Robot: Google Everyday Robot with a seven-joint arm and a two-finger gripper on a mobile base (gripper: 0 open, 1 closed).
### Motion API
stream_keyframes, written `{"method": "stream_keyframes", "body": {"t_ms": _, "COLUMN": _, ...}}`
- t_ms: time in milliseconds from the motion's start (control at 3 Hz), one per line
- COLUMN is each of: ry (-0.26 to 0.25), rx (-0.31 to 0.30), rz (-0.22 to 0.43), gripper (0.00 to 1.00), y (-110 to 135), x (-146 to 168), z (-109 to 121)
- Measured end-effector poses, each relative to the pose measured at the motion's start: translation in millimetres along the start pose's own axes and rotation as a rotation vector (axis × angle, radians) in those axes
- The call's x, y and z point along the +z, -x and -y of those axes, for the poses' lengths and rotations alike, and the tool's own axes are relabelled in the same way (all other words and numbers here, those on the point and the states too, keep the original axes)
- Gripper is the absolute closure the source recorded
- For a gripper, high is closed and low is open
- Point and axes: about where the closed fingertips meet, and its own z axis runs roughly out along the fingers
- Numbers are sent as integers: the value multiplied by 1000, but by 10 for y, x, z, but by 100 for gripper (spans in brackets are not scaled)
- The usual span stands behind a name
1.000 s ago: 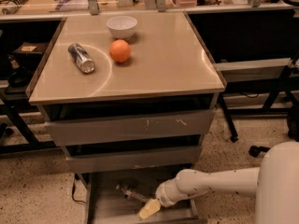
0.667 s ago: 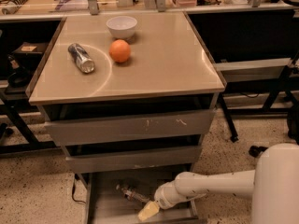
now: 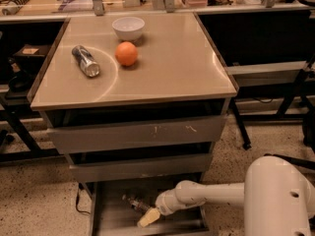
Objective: Pick water bottle from bottom drawer and place on counter
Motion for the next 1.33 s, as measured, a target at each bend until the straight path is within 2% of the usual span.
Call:
{"method": "stream_keyframes", "body": {"t_ms": 333, "ry": 0, "rx": 0, "rz": 0, "gripper": 0, "y": 0, "x": 0, "z": 0}}
{"method": "stream_keyframes", "body": {"t_ms": 1333, "ry": -48, "rx": 21, "rz": 65, "gripper": 0, "y": -63, "x": 268, "z": 309}}
